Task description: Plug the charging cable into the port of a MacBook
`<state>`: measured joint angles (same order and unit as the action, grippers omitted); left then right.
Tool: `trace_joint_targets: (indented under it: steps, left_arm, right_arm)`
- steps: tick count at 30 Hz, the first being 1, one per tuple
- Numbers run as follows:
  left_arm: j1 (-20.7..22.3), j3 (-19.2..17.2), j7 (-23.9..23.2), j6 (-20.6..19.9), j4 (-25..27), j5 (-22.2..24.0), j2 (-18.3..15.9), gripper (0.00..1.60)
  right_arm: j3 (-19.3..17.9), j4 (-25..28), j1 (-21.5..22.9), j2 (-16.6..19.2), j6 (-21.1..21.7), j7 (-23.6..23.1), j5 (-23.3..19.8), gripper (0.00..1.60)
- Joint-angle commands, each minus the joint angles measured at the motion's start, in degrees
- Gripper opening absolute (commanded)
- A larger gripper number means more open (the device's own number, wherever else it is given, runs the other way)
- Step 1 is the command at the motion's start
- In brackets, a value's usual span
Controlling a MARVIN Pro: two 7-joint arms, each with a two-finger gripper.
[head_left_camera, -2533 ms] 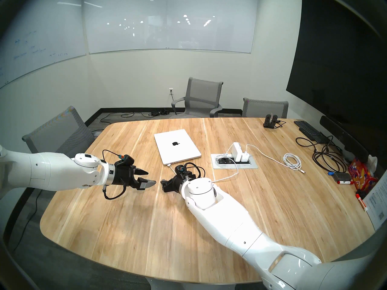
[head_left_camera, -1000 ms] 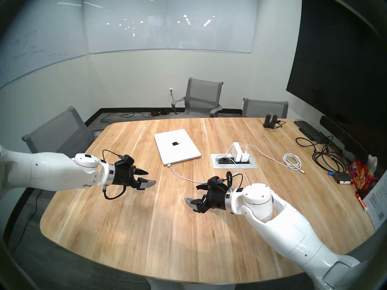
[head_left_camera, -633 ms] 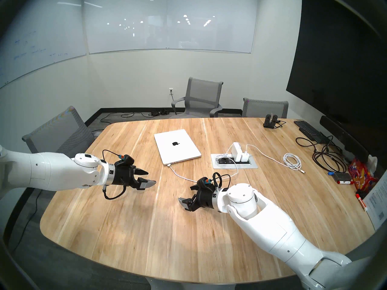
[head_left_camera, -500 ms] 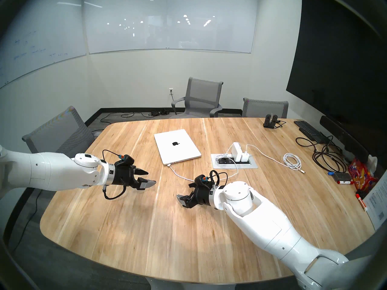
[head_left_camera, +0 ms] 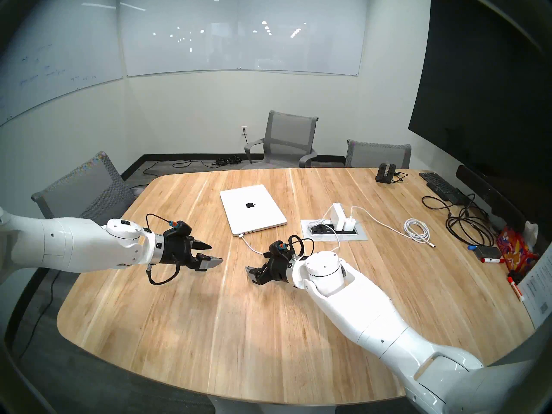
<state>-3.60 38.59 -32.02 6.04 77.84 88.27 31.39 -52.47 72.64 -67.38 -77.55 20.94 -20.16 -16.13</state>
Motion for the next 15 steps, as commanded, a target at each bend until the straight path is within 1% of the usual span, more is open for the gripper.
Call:
trace_joint_targets:
  steps: [1,4,7,11,15]
  left_arm:
    - [1.0,-0.7,0.1,0.2,-0.1,0.0,0.1,1.6]
    - [1.0,-0.7,0.1,0.2,-0.1,0.0,0.1,1.6]
    - [1.0,-0.7,0.1,0.2,-0.1,0.0,0.1,1.6]
    - [1.0,-0.7,0.1,0.2,-0.1,0.0,0.1,1.6]
    - [1.0,-0.7,0.1,0.2,-0.1,0.0,0.1,1.6]
  right_arm:
    - [-0.6,-2.3,3.9,-4.3,-3.0,0.6,-0.2,1.6]
    - [-0.1,-4.3,5.4,-4.9,-4.1,0.6,0.5,1.6]
    - [0.2,-6.0,6.6,-6.0,-4.2,0.1,0.5,1.6]
    - [1.5,-10.1,8.4,-7.4,-4.6,-0.6,1.4,1.6]
    - [1.9,-13.8,9.4,-8.9,-5.8,-0.8,1.6,1.6]
